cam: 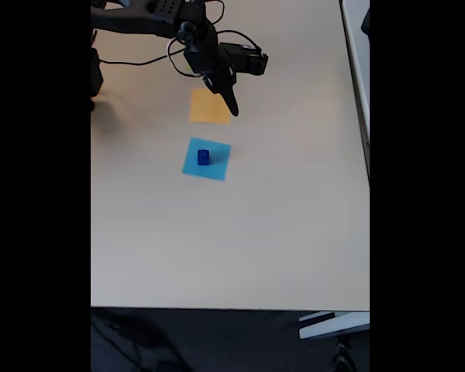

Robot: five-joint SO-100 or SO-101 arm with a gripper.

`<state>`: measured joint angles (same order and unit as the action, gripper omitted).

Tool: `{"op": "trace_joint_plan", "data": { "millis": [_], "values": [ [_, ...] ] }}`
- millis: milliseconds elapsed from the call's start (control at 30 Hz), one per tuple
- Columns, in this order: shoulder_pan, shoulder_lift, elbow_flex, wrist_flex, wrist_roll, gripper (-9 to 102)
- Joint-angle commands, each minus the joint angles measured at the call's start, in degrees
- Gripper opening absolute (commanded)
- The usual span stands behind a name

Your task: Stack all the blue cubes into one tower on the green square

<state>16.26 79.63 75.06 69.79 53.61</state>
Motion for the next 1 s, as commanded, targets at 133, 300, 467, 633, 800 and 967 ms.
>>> {"op": "trace_joint_plan", "data": {
  "millis": [133,300,467,633,800,967],
  "values": [
    [4.57,2.29,2.9,-3.16,-2.72,23],
    [6.77,0.7,5.45,-6.33,-5.27,23],
    [8.35,-0.62,7.03,-8.88,-6.42,22],
    [9.76,-1.32,7.65,-9.14,-6.94,19],
    [10.81,-1.58,8.79,-9.14,-7.12,19],
    [11.34,-2.37,9.32,-9.14,-6.86,20]
  ]
}}
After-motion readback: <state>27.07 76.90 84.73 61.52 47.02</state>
